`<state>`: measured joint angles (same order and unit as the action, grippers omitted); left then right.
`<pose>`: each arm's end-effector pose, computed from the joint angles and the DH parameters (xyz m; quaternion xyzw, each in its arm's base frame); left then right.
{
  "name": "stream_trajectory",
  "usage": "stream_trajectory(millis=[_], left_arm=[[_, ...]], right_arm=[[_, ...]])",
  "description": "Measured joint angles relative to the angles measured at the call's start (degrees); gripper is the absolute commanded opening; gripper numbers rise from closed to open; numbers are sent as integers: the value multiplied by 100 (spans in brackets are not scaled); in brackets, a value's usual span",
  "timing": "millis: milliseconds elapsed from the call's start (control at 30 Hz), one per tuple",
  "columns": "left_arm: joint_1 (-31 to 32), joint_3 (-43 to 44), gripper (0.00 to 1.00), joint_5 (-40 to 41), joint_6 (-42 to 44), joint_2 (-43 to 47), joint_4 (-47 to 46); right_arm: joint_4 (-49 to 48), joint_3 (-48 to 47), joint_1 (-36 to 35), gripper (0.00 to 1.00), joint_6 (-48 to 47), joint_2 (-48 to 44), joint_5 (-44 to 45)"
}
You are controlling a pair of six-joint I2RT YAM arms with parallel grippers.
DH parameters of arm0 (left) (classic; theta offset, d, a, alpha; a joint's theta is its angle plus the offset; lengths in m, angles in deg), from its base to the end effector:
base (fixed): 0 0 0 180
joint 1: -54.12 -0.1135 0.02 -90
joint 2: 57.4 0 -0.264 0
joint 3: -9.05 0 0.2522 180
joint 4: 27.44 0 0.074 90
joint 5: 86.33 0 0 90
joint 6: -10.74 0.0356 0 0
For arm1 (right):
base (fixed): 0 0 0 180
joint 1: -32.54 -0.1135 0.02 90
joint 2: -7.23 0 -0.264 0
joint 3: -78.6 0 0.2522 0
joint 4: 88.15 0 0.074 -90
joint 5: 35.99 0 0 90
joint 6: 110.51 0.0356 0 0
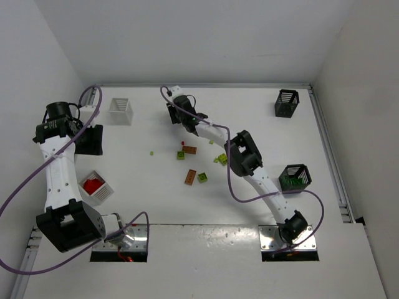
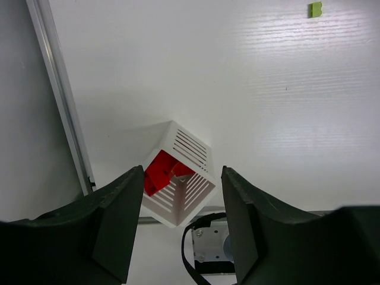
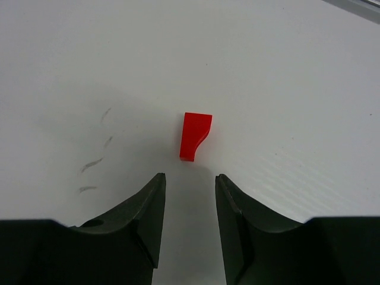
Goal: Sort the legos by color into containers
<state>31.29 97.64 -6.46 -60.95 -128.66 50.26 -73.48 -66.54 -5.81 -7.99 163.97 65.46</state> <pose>0.2143 0.0834 0.3438 -0.0154 0.9631 0.0096 0.2684 0.4806 0.3712 0.1188 -0.1375 0.8355 0.1491 0.5108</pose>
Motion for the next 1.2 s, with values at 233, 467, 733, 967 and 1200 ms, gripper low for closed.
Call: stream_trajectory(millis=[233,467,733,967,1200], left_arm=[[0,0,61,2,-2,11,-7],[0,-4,61,17,-4,87,-7],[0,-4,61,61,-39,144,-7],[0,-4,61,-46,-15,164,-9],[-20,-11,66,-1008,223,345,33]], right_arm=[[-761,-385,11,35,26,590,-4],[-1139,-629,11,4,295,833,4],[-1158,-684,35,0,656,837,229],[-2024,1119,50,0,527,-9,-22],[-2347,4118,146,0,-149,-2420,-1875]])
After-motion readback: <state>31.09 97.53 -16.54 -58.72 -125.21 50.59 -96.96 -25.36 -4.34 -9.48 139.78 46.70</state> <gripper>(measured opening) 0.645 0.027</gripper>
